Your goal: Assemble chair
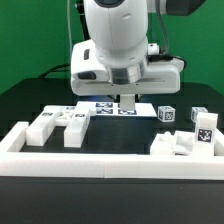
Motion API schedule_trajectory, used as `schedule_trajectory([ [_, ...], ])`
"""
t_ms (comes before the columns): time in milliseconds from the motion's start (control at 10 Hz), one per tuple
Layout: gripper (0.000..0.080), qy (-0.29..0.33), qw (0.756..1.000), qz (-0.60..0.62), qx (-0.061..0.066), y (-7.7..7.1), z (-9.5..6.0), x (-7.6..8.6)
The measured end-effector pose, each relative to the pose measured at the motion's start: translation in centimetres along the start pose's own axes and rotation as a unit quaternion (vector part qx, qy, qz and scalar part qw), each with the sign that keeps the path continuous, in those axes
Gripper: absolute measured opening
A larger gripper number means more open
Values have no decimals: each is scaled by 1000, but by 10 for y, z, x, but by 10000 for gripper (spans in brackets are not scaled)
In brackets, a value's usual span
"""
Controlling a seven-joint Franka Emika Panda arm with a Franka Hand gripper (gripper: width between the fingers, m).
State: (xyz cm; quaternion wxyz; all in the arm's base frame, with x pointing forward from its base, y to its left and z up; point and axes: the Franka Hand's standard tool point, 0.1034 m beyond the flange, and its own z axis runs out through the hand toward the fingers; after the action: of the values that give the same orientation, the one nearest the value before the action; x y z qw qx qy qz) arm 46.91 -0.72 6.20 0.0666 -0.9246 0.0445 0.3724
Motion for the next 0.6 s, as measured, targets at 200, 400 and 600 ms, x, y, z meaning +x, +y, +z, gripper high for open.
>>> schedule_trajectory([
  [200,291,71,997,-2,-5,-1,-11,13],
  [400,291,126,992,-7,-3,-8,-40,10],
  [600,291,175,985,-11,-4,-11,-64,12],
])
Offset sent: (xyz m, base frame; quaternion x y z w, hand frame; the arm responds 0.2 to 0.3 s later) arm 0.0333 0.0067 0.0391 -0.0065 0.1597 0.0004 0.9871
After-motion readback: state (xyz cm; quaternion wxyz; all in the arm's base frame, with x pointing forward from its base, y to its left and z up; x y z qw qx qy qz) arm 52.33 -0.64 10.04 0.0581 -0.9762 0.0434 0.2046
